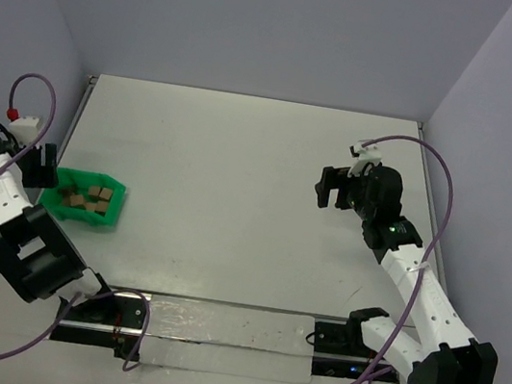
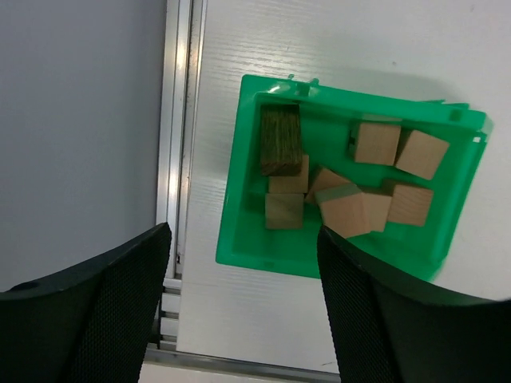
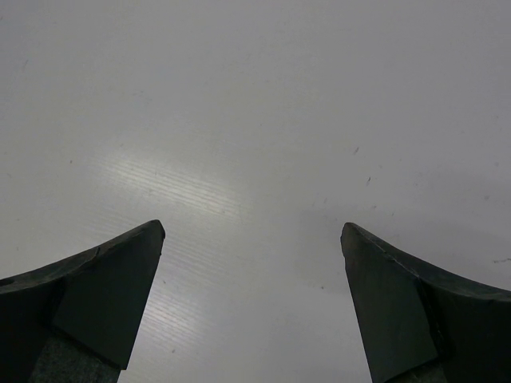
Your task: Build the wood block tower
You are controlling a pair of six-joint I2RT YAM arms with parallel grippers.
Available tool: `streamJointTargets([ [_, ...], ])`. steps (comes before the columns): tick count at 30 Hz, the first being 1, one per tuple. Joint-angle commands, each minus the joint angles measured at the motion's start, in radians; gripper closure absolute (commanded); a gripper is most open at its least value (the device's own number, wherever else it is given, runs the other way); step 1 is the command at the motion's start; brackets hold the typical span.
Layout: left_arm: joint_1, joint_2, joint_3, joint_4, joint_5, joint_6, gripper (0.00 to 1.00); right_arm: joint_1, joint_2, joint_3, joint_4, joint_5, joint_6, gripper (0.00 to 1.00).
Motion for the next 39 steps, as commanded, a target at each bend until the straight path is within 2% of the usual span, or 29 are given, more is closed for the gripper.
streamJointTargets([
  [1,0.002,0.046,0.029,0.079,-0.028,0.045,0.24,-0.003,0.006,0.052,0.001,-0.016,0.003,0.00],
  [5,0.002,0.100,0.028,0.115,-0.036,0.036,0.32,-0.003,0.004,0.048,0.001,-0.016,0.003,0.00],
  [17,-0.010,0.204,0.055,0.137,-0.007,0.011,0.41,-0.003,0.033,0.065,-0.003,-0.020,0.003,0.00],
  [23,-0.046,0.233,0.037,0.183,-0.032,-0.004,0.55,-0.003,0.041,0.066,-0.002,-0.019,0.003,0.00],
  [32,-0.081,0.303,0.043,0.213,-0.040,-0.028,0.64,-0.003,0.047,0.068,-0.005,-0.017,0.003,0.00],
  [36,-0.082,0.334,0.058,0.210,-0.031,-0.039,0.71,-0.003,0.045,0.066,-0.005,-0.018,0.003,0.00],
  [39,-0.082,0.356,0.070,0.204,-0.020,-0.048,0.82,-0.004,0.044,0.064,-0.004,-0.020,0.003,0.00],
])
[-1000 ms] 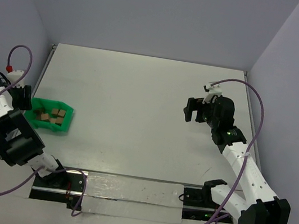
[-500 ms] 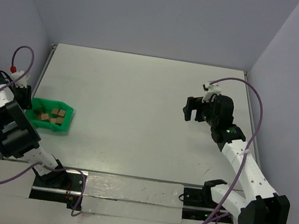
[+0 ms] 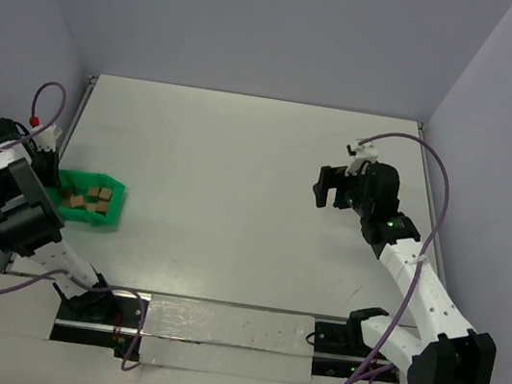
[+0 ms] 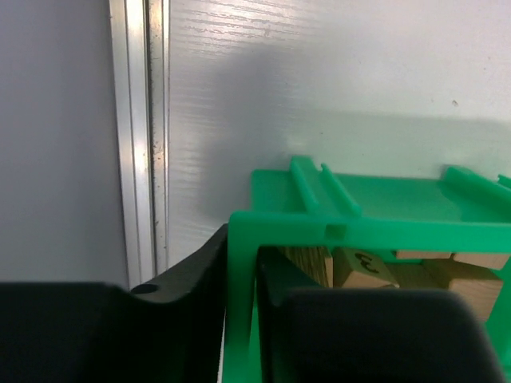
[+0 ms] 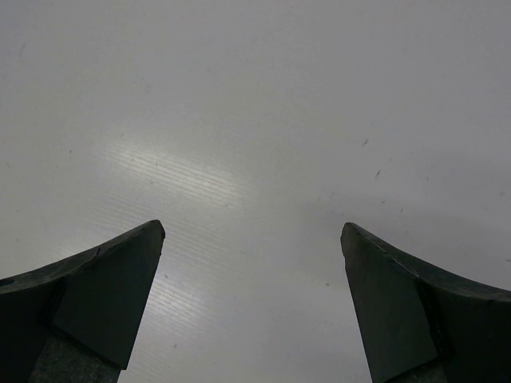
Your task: Build the wood block tower
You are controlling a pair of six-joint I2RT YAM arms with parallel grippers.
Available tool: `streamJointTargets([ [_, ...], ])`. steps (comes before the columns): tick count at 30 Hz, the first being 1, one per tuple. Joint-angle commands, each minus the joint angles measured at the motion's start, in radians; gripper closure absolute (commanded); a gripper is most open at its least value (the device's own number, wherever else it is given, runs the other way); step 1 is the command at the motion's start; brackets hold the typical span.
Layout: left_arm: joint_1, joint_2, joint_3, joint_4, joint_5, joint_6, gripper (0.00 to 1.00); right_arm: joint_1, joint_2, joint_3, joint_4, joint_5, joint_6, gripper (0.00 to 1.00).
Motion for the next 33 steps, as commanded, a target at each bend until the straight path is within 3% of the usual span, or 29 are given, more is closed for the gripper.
streamJointTargets([
  [1,-0.003,0.025,0.051,0.023,0.030,-0.021,0.86,-0.005,0.000,0.047,0.012,-0.003,0.003,0.00],
  [6,-0.009,-0.002,0.081,-0.009,0.049,-0.038,1.00,-0.003,-0.006,0.051,0.011,-0.004,0.003,0.00],
  [11,-0.079,-0.092,0.180,-0.098,0.048,-0.085,1.00,-0.003,-0.016,0.066,-0.003,-0.009,0.003,0.00],
  [20,-0.477,-0.207,0.316,-0.221,-0.151,-0.234,1.00,-0.004,-0.049,0.071,-0.033,-0.020,0.002,0.00],
  [26,-0.866,-0.198,0.317,-0.239,-0.355,-0.344,1.00,-0.003,-0.049,0.065,-0.076,-0.017,-0.007,0.00],
  [30,-1.021,-0.150,0.324,-0.250,-0.463,-0.394,1.00,-0.004,-0.040,0.052,-0.110,-0.041,-0.011,0.00],
  [33,-1.076,-0.098,0.335,-0.240,-0.513,-0.420,1.00,-0.005,-0.029,0.045,-0.131,-0.052,-0.012,0.00],
])
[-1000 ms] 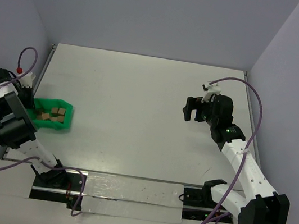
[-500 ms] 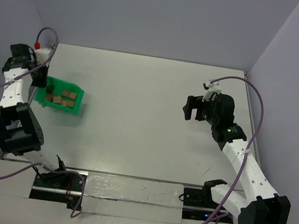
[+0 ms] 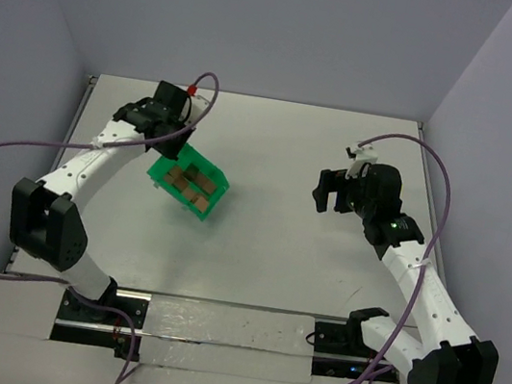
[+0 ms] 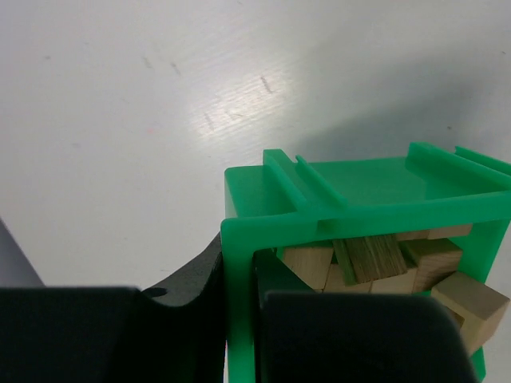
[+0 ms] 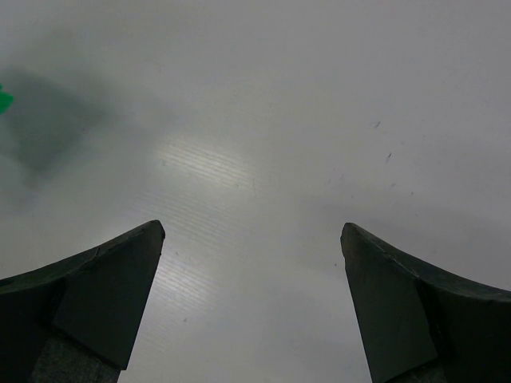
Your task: Build the wood block tower
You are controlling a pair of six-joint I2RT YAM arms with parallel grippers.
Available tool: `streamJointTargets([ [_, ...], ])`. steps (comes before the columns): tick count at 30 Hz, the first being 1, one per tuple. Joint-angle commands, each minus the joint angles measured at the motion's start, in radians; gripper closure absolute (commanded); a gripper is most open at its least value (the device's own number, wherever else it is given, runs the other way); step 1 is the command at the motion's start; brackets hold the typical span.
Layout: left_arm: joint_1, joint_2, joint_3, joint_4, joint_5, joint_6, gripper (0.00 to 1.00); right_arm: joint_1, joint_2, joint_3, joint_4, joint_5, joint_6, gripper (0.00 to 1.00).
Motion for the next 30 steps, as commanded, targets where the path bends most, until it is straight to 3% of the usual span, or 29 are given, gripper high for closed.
streamJointTargets([
  [1,-0.086,0.072,0.046,0.004,-0.160,-0.098,1.00,-0.005,0.001,0.013,-0.043,-0.026,-0.007,0.00],
  [8,-0.244,0.124,0.025,0.142,-0.451,-0.116,1.00,-0.006,0.031,-0.031,-0.015,-0.060,0.019,0.00],
  [17,-0.367,0.114,-0.025,0.326,-0.749,-0.076,1.00,-0.006,0.081,-0.050,0.017,-0.115,0.068,0.00],
  [23,-0.458,0.111,-0.085,0.450,-0.913,0.039,1.00,-0.010,0.121,-0.051,0.026,-0.128,0.095,0.00],
  [30,-0.541,0.143,-0.125,0.596,-1.005,0.182,1.00,-0.017,0.209,-0.038,0.021,-0.211,0.132,0.00],
])
